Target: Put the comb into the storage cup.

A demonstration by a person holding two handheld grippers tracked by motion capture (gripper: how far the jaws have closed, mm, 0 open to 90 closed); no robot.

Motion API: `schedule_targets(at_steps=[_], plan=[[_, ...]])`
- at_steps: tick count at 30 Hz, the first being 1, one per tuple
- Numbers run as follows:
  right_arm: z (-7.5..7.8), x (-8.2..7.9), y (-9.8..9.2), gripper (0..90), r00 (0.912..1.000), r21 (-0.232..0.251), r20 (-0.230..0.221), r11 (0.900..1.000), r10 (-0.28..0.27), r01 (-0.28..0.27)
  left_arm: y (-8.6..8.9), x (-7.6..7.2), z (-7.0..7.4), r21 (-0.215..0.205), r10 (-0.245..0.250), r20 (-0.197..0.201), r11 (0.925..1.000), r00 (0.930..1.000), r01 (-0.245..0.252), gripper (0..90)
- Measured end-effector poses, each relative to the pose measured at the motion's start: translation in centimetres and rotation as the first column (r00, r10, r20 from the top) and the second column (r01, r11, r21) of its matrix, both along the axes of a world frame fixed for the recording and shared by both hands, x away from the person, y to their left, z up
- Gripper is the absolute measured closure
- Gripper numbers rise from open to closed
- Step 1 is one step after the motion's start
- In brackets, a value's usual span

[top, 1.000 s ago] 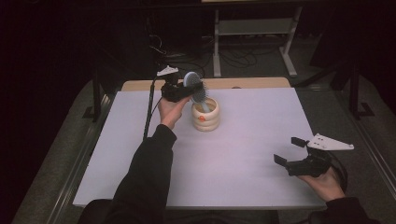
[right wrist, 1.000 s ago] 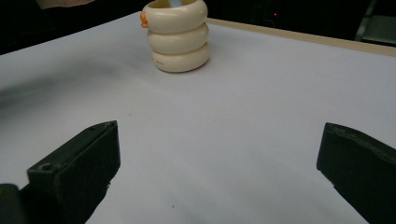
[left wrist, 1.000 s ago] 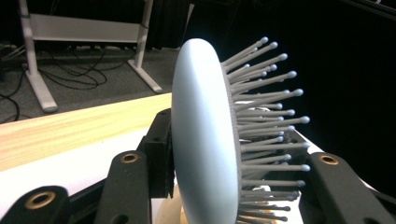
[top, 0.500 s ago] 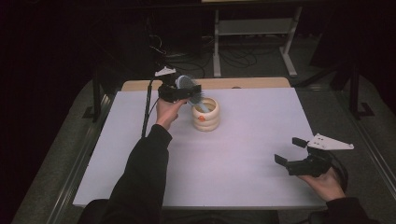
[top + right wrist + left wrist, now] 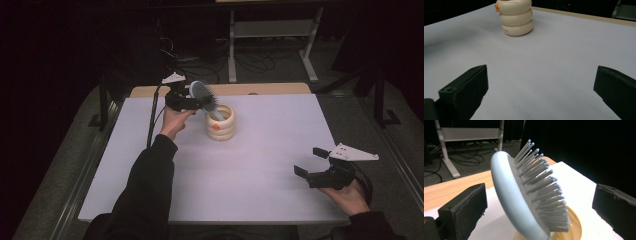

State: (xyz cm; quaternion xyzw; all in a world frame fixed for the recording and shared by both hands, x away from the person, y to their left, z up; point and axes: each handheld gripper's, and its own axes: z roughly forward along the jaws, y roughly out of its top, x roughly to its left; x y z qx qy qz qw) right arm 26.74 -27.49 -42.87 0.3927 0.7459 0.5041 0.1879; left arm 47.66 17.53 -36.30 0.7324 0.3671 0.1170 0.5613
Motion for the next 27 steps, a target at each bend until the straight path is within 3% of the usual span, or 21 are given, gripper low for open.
schedule_targets(at_steps=[4,27], plan=[[0.0,0.0,0.0,0.0,1.0,0.0,0.001,1.0,-0.002,0.002,0.5,-0.3,0.2,0.011,-0.007,0.021,0.9999,0.9997,0.007,0.0],[-0.2,0.0,0.1,0.0,0.9999,-0.018,-0.011,1.0,0.003,-0.003,2.9,-2.5,-0.4,0.05,-0.069,0.049,0.9965,0.9964,0.066,0.0]])
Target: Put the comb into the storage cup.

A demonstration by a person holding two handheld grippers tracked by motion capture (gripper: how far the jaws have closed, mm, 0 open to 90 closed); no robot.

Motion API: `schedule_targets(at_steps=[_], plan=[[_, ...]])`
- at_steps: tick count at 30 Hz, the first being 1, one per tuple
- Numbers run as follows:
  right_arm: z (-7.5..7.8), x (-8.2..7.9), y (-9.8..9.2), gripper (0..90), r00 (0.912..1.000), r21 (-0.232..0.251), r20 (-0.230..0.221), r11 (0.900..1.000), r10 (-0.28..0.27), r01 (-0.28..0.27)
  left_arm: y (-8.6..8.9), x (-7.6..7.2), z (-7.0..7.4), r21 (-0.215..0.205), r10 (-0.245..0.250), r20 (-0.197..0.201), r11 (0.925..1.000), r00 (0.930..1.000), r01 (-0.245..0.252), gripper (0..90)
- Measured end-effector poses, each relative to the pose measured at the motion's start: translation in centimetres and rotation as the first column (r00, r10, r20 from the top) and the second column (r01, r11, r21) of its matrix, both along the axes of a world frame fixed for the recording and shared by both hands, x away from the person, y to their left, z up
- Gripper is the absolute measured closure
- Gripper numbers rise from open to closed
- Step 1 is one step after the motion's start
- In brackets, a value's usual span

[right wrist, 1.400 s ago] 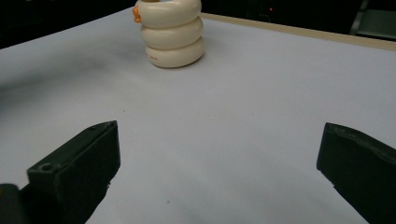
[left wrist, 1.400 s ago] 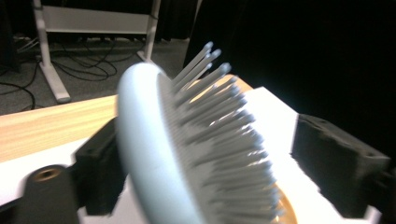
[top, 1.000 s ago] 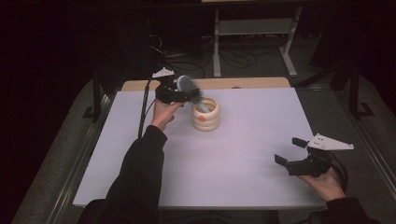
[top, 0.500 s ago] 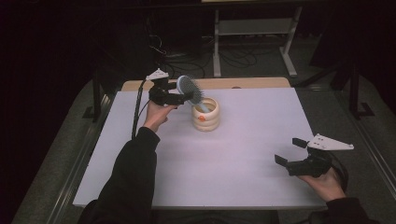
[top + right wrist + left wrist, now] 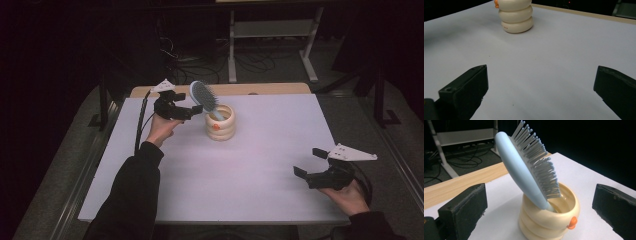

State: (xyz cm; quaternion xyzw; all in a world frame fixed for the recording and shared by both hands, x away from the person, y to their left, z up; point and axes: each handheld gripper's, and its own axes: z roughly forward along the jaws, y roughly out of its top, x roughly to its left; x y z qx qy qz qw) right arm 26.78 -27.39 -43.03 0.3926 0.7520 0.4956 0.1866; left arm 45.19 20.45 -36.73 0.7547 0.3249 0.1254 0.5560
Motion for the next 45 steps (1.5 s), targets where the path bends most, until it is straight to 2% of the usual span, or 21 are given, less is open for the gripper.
schedule_targets(at_steps=[14,16,23,45], plan=[[-0.1,0.1,0.0,0.0,1.0,-0.008,0.0,1.0,0.0,0.0,1.5,-1.4,-0.5,-0.013,-0.033,0.003,0.9993,0.9994,0.033,0.0],[-0.1,0.1,0.0,0.0,1.0,-0.008,-0.001,1.0,0.001,-0.001,1.6,-1.6,-0.8,0.005,-0.038,0.006,0.9993,0.9993,0.038,0.0],[-0.1,0.0,0.0,0.0,1.0,-0.007,-0.003,1.0,-0.001,0.001,2.0,-2.7,-1.3,0.019,-0.059,0.022,0.9981,0.998,0.059,0.0],[-0.1,0.1,0.2,0.0,1.0,-0.015,-0.001,1.0,0.0,0.0,5.6,-5.9,-2.2,-0.01,-0.034,0.041,0.9994,0.9986,0.034,0.0]])
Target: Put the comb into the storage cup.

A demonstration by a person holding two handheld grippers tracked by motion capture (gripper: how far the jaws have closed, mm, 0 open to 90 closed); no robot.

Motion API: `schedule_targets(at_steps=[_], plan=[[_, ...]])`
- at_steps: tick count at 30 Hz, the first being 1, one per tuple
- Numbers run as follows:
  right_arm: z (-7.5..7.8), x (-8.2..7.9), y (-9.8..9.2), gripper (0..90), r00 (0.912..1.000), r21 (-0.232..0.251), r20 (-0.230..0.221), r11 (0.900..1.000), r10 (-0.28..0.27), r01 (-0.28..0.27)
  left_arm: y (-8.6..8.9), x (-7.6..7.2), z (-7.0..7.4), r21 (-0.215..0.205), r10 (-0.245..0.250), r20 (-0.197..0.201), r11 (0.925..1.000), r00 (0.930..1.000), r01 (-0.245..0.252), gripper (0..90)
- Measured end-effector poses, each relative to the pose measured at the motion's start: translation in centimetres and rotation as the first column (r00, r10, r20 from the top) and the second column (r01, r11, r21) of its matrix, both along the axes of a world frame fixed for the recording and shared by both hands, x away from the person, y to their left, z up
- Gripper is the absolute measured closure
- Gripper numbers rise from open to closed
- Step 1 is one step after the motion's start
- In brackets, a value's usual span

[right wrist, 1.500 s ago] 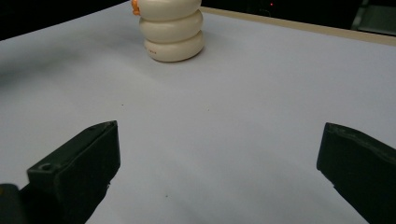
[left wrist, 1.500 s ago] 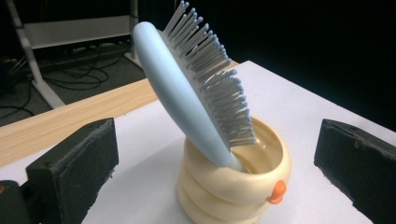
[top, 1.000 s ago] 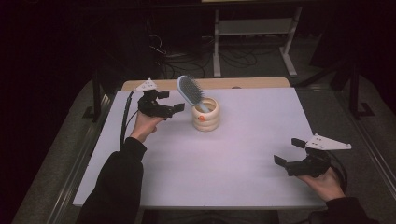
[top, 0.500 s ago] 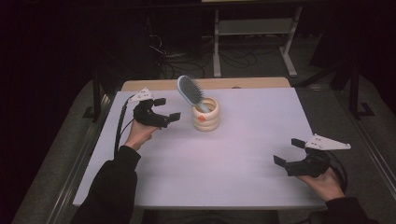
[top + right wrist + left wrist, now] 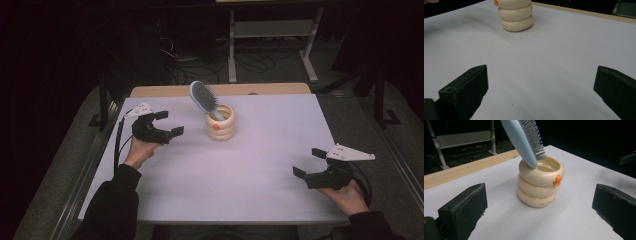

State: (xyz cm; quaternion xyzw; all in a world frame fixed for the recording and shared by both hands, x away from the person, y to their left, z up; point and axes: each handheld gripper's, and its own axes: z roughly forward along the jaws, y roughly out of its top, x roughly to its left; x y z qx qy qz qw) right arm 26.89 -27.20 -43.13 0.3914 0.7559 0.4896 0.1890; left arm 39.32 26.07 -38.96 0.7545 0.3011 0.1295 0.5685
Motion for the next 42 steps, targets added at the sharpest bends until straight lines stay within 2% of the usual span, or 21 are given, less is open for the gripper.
schedule_targets(at_steps=[5,11,22,27,31,36,42], plan=[[0.0,0.0,-0.1,0.0,1.0,0.006,0.001,1.0,0.005,-0.005,0.9,-0.8,-0.1,-0.01,0.018,0.01,0.9998,0.9998,-0.018,0.0],[0.0,0.0,-0.1,0.0,1.0,0.008,-0.001,1.0,0.007,-0.007,2.4,-1.9,-0.5,-0.022,0.045,0.002,0.9988,0.999,-0.045,0.0],[-0.2,0.1,-0.2,0.0,0.9999,0.007,-0.012,1.0,-0.003,0.003,4.2,-3.6,-1.4,-0.013,0.071,0.003,0.9974,0.9975,-0.071,0.0],[-0.3,0.1,-0.1,0.0,0.9999,0.007,-0.015,1.0,-0.005,0.005,5.2,-4.3,-1.6,-0.024,0.094,0.005,0.9953,0.9955,-0.094,0.0],[-0.3,0.2,-0.2,0.0,0.9998,0.008,-0.017,1.0,-0.008,0.008,6.0,-4.9,-2.0,-0.031,0.113,0.005,0.9931,0.9936,-0.113,0.0],[-0.3,0.2,-0.3,0.0,0.9999,0.008,-0.013,1.0,-0.011,0.011,7.0,-5.7,-2.5,-0.01,0.138,0.024,0.9905,0.9902,-0.137,0.0],[-0.4,0.2,-0.3,0.0,0.9997,0.012,-0.019,1.0,-0.015,0.015,8.1,-6.9,-2.9,-0.027,0.179,0.045,0.9837,0.9829,-0.178,0.0]])
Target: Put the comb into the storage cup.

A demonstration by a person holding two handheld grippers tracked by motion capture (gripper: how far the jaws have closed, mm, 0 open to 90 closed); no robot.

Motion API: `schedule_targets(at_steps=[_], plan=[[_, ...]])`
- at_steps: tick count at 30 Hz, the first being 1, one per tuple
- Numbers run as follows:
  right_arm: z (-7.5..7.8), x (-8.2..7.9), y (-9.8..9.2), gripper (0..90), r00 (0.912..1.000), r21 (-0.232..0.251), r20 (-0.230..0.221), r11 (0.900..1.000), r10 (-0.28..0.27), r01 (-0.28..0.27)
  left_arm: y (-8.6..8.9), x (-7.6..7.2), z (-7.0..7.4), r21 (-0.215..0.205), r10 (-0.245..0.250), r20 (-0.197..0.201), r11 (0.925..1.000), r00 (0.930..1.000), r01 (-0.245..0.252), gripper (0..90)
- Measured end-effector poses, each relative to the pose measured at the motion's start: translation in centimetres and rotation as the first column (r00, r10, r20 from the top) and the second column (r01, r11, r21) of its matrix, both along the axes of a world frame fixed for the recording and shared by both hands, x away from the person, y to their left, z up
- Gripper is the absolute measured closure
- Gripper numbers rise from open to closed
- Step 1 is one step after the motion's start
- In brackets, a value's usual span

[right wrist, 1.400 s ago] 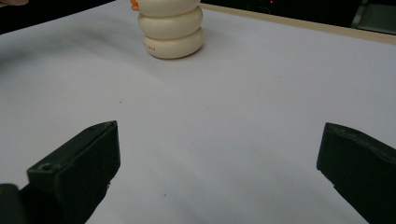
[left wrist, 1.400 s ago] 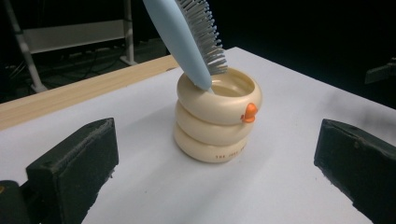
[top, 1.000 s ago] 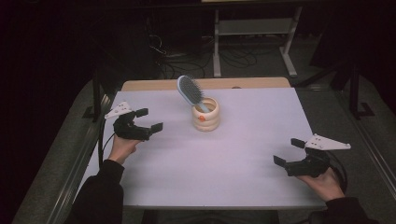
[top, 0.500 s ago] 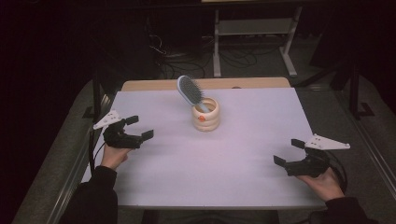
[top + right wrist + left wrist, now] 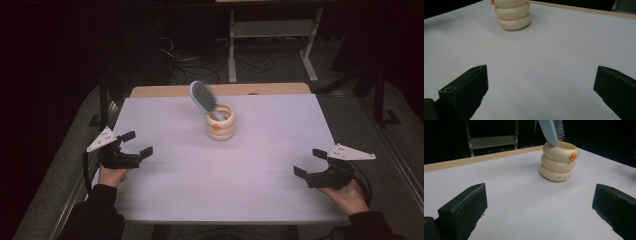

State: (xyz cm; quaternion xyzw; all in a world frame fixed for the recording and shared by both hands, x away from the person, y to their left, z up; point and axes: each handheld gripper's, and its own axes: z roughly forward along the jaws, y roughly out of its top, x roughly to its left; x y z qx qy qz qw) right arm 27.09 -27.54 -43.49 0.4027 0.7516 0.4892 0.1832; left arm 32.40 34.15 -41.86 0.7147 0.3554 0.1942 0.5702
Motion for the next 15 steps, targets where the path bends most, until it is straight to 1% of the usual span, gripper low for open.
schedule_targets(at_steps=[3,6,7,10,15], plan=[[0.0,0.0,0.0,0.0,1.0,0.001,0.001,1.0,-0.001,0.001,0.6,-0.7,-0.2,-0.01,0.013,0.009,0.9999,0.9999,-0.013,0.0],[0.0,0.0,0.0,0.0,1.0,0.001,0.001,1.0,0.0,0.0,1.1,-1.2,-0.5,-0.02,0.034,0.005,0.9992,0.9994,-0.034,0.0],[0.0,0.0,0.0,0.0,1.0,0.001,0.001,1.0,0.0,0.0,1.3,-1.4,-0.6,-0.019,0.04,0.003,0.999,0.9992,-0.04,0.0],[0.0,0.1,0.0,0.0,1.0,0.003,0.001,1.0,0.0,0.0,1.7,-1.8,-0.7,-0.023,0.058,0.013,0.9981,0.9982,-0.058,0.0],[-0.1,0.4,0.0,0.0,1.0,0.004,-0.005,1.0,-0.001,0.001,2.1,-2.2,-0.8,-0.027,0.069,0.025,0.9973,0.9973,-0.068,0.0]])
